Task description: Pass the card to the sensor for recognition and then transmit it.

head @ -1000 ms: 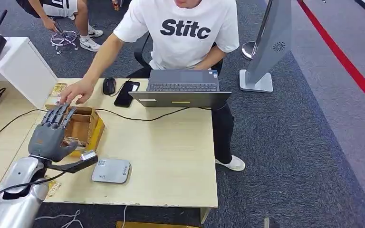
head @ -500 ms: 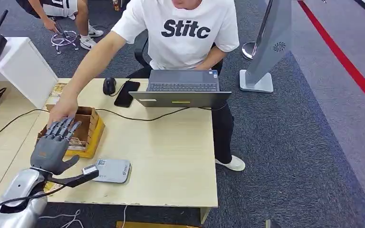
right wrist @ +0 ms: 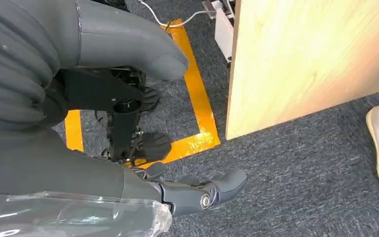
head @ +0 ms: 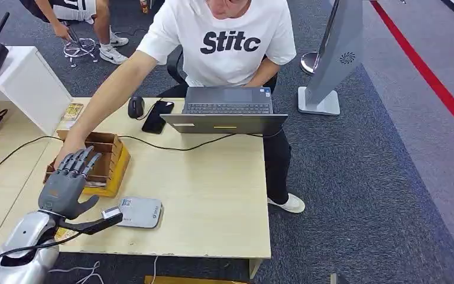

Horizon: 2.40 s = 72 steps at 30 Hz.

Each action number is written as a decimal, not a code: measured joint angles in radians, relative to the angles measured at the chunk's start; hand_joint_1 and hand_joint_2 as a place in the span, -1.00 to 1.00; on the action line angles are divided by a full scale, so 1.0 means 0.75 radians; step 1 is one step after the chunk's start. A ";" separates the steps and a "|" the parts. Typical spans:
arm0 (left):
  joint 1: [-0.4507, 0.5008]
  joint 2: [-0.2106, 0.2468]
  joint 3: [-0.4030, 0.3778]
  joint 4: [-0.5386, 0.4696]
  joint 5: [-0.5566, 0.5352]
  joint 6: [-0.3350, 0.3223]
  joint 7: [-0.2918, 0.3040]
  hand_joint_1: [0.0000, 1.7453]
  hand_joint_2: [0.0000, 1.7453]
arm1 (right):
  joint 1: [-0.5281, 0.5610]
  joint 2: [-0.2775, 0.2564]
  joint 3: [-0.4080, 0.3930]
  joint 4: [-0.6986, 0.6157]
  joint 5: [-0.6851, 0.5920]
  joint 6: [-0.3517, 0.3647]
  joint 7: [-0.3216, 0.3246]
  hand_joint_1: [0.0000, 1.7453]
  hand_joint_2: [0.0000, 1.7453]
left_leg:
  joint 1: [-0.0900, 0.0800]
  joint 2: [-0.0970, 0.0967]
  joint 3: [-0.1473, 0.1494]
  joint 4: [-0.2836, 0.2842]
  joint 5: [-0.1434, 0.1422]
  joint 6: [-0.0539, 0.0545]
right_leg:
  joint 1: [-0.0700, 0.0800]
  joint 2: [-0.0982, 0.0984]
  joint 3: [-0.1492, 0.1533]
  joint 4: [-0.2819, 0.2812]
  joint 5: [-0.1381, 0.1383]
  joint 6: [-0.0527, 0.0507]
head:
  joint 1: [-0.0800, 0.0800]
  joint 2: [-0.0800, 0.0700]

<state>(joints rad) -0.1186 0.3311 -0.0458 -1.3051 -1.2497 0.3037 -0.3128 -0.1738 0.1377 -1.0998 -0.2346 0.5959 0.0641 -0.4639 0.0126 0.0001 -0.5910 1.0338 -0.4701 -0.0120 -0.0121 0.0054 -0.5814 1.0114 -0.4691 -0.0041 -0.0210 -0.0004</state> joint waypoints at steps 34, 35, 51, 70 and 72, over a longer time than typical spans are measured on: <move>-0.064 0.027 0.002 0.167 -0.053 0.043 0.028 -1.00 1.00 | -0.003 0.001 -0.001 0.000 0.015 0.001 0.009 -1.00 1.00 | 0.000 0.000 0.000 0.000 0.000 0.000 | 0.000 0.000 0.000 0.000 0.000 0.000 | -0.001 0.000; -0.074 0.028 0.004 0.182 -0.053 0.046 0.028 -1.00 1.00 | -0.003 0.001 -0.001 0.000 0.015 0.000 0.010 -1.00 1.00 | 0.000 0.000 0.000 0.000 0.000 0.000 | 0.000 0.000 0.000 0.000 0.000 0.000 | 0.000 0.000; -0.145 0.023 0.009 0.334 -0.070 0.084 0.016 -1.00 1.00 | -0.009 0.001 0.000 0.000 0.016 0.003 0.014 -1.00 1.00 | 0.000 0.000 0.000 0.000 0.000 0.000 | 0.000 0.000 0.000 0.000 0.000 0.000 | 0.000 0.000; -0.147 0.020 0.011 0.354 -0.062 0.100 -0.016 0.84 1.00 | -0.011 0.001 0.000 0.000 0.017 0.002 0.019 -1.00 1.00 | 0.000 -0.001 0.000 0.000 0.001 0.000 | 0.000 -0.001 0.000 0.000 0.000 0.000 | 0.000 0.000; -0.147 0.015 0.012 0.353 -0.061 0.100 -0.021 0.84 1.00 | -0.011 0.001 0.000 0.000 0.017 0.002 0.020 -1.00 1.00 | 0.000 -0.001 0.000 0.000 0.001 0.000 | 0.000 -0.001 0.000 0.000 0.000 0.000 | 0.000 0.000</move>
<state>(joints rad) -0.2288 0.3426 -0.0370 -1.0407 -1.2955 0.3788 -0.3285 -0.1823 0.1381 -1.0998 -0.2346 0.6088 0.0656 -0.4490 0.0126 -0.0004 -0.5910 1.0338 -0.4696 -0.0118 -0.0121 0.0044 -0.5814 1.0114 -0.4689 -0.0042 -0.0210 -0.0004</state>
